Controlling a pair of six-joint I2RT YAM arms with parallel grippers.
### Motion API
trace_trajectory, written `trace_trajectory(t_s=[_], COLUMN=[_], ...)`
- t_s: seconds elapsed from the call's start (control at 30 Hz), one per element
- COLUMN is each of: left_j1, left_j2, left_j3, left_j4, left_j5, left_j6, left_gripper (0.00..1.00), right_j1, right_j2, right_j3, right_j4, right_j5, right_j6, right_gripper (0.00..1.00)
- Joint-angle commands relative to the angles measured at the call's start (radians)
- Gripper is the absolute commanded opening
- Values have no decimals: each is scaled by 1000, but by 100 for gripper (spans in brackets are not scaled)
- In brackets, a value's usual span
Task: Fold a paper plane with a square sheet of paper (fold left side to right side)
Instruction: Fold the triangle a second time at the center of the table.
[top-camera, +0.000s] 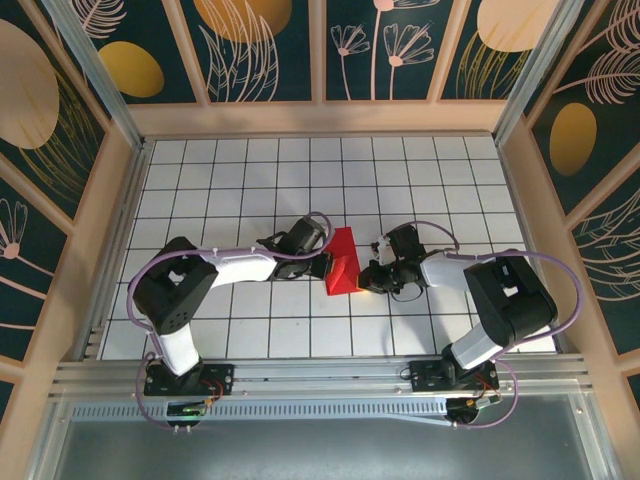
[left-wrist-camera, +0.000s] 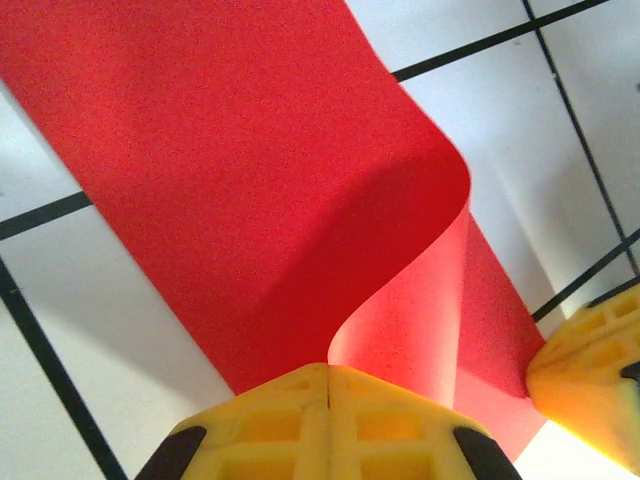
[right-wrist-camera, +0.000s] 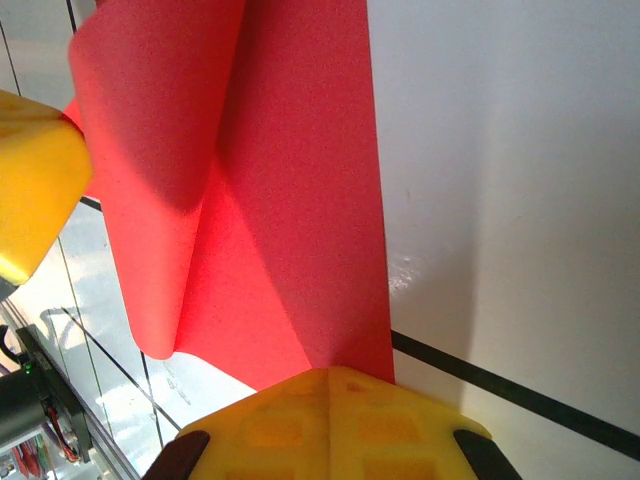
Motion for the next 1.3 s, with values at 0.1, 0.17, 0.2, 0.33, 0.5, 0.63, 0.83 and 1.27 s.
trace_trajectory(t_s=[0.1,0.17,0.2,0.33,0.5,0.63,0.83,1.27], left_j1=[10,10,11,12,13,13,13,13], left_j2=[27,30,31,38,47,50,54,73], left_j3=[21,21,42,53,59,62,60,62], left_j4=[-36,-35,-35,-32,-33,-39,-50,-39], left_j5=[-29,-28,-29,-31,-30,-38,-49,-47], left_j6=[28,28,29,30,32,34,40,40], left_gripper=[0,0,0,0,0,0,0,0], right_j1=[8,7,7,7,8,7,7,7], right_j2=[26,27,27,28,29,31,33,35], right_j3=[-3,-4,-4,-6,-7,-7,-4,-3], right_j4=[-64,-63,-62,-62,-62,-62,-62,-60], right_j5=[59,59,59,59,59,59,59,53], right_j6=[-19,-19,-19,-19,-19,-18,-18,-16], right_gripper=[0,0,0,0,0,0,0,0])
